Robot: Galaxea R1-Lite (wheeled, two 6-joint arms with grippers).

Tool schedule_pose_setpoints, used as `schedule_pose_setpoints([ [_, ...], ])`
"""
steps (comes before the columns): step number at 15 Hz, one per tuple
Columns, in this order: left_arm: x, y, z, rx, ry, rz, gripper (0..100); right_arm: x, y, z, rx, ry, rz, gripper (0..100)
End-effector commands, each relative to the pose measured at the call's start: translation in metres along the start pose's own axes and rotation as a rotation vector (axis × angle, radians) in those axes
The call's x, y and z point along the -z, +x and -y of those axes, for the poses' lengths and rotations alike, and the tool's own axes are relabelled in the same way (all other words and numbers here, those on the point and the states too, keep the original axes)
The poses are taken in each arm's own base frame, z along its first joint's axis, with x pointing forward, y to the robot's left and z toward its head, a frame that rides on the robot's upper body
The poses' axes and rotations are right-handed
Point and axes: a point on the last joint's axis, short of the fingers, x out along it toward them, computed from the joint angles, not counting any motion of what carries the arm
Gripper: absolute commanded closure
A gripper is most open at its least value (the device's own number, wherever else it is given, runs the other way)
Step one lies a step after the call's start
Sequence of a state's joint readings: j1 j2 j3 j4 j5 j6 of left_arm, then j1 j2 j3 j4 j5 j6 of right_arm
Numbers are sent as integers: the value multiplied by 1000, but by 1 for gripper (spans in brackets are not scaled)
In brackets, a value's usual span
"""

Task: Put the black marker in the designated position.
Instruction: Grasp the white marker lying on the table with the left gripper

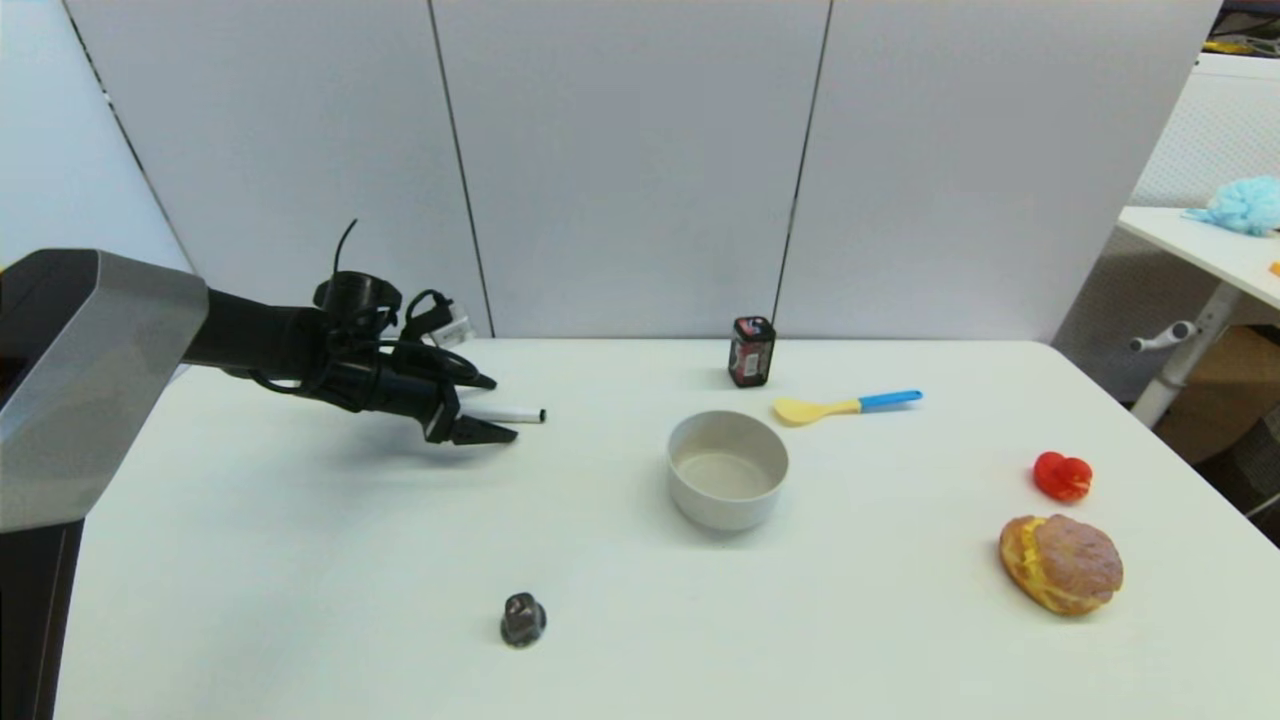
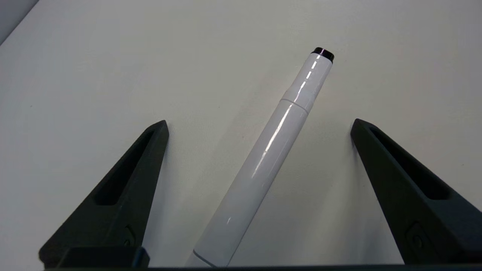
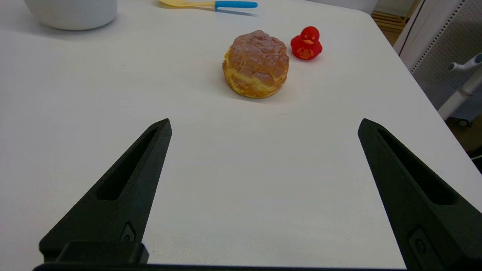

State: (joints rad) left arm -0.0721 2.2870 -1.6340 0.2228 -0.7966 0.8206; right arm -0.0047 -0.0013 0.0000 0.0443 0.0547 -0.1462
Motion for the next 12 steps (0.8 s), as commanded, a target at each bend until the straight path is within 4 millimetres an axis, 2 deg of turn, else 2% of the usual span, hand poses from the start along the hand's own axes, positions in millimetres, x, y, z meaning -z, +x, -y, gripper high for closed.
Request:
schedule_pose_setpoints([
  [1,-1,-1,0,4,5,4,0,0,0,0,-1,-1,-1,0],
  [9,-2,-2,1,4,4,6,0,0,0,0,-1,-1,-1,0],
  [10,-2,-2,1,4,6,6,100,0,0,0,-1,-1,-1,0],
  [12,-2,-2,1,3,7,7,100,0,0,0,-1,-1,-1,0],
])
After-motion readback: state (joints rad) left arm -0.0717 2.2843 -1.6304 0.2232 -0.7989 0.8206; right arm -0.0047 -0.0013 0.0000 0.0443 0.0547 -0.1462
